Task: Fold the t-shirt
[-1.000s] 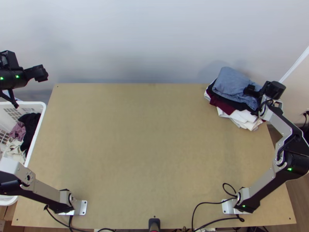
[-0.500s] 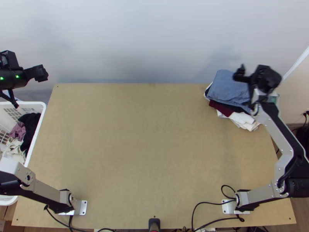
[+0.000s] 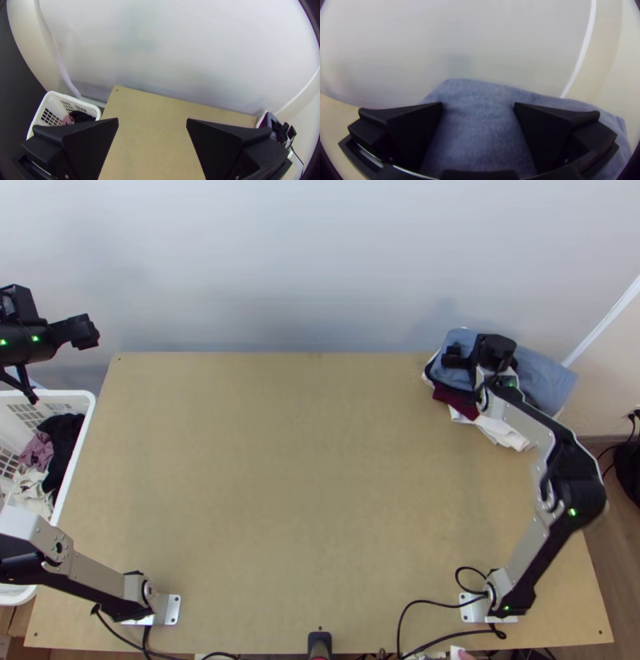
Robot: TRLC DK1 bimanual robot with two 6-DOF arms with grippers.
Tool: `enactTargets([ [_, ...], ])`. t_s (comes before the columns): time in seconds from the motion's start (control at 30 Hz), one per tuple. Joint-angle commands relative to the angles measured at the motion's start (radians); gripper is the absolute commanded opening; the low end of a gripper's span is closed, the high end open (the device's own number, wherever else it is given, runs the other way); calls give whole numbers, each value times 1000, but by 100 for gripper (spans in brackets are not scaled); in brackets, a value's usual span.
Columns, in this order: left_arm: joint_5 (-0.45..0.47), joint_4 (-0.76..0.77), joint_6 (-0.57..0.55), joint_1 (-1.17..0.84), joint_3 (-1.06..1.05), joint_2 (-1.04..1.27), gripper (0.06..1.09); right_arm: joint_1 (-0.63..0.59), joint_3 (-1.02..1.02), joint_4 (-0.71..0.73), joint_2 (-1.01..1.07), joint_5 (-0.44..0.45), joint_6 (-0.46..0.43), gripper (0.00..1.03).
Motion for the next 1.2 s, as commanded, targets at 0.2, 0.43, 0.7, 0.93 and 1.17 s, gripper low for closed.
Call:
enactTargets([
  [0.2,8,8,3,14,31,-42,105,-50,33,-70,-188,27,-12,98],
  [0.43,-23,77,2,12,33,-82,105,-35,29,-62,-483,25,-101,98],
  [0.7,-118,255,-67,11,19,-159,105,-71,-67,142,-782,9,89,98],
  [0.93,-222,608,-30,2,-331,-452,105,-82,-284,297,-1063,-192,86,98],
  [1.17,-265,1128,77,3,-952,-918,103,-78,-590,304,-1343,-251,86,98],
])
